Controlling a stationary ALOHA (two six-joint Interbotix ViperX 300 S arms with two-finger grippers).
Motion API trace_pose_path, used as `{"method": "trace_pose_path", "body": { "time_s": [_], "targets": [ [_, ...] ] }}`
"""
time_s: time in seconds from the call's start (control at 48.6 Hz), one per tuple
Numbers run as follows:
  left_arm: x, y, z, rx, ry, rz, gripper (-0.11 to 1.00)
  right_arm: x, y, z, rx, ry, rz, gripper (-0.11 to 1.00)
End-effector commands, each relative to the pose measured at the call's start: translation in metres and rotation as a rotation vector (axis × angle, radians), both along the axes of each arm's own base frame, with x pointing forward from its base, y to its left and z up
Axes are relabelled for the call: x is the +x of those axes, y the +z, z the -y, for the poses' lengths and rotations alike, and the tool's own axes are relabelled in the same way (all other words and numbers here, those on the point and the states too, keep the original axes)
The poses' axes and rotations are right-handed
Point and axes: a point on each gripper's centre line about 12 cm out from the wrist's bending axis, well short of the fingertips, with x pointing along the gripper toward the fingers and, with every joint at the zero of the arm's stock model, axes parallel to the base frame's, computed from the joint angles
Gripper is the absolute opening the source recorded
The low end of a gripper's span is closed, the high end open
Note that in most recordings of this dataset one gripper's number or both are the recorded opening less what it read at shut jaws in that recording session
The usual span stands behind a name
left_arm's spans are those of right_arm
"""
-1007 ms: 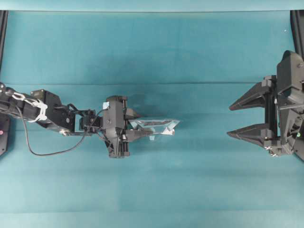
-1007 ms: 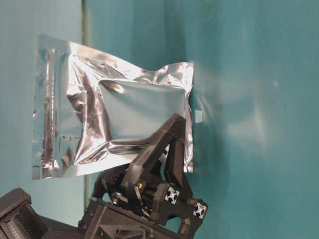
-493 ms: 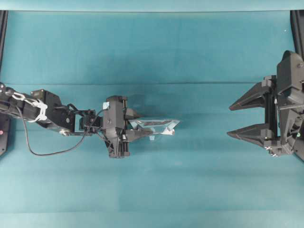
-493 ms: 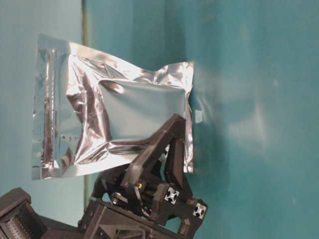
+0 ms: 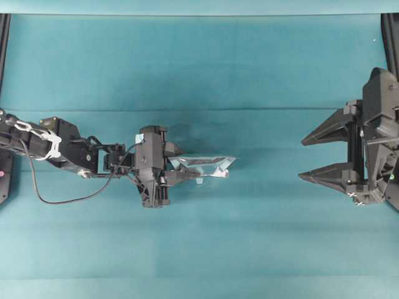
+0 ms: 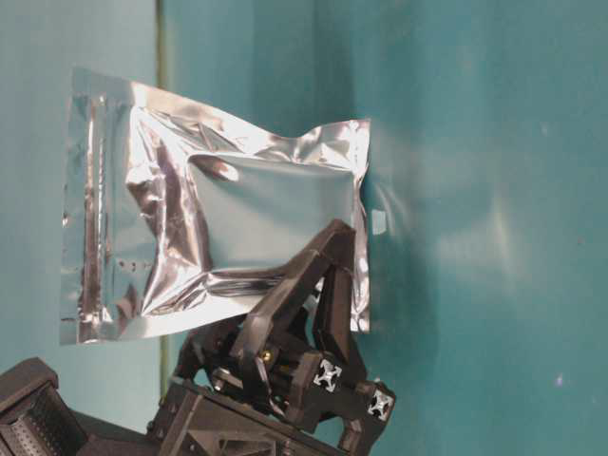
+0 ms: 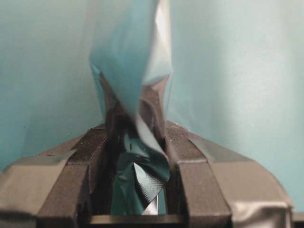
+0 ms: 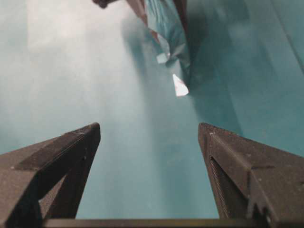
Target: Hand over the silver zip bag and make it stand upright.
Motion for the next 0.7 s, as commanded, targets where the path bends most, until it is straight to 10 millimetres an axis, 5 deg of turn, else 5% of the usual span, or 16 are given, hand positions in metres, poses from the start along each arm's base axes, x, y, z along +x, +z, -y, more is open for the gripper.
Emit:
{"method": "trace_pose_path", "body": {
  "time_s": [0.0,0.678],
  "targets": [
    [0.0020,0.0042,0.0043,0.001,-0.012,0.014,0.29,0.0015,0.0037,-0.0004,0.006,-0.002,0.015,0.89],
    [0.0025,0.0046,0.0043,0.001,-0.012,0.015,0.29,0.0024,0.0016,-0.0002,0.006,-0.003,0.015,0.89]
  ]
}}
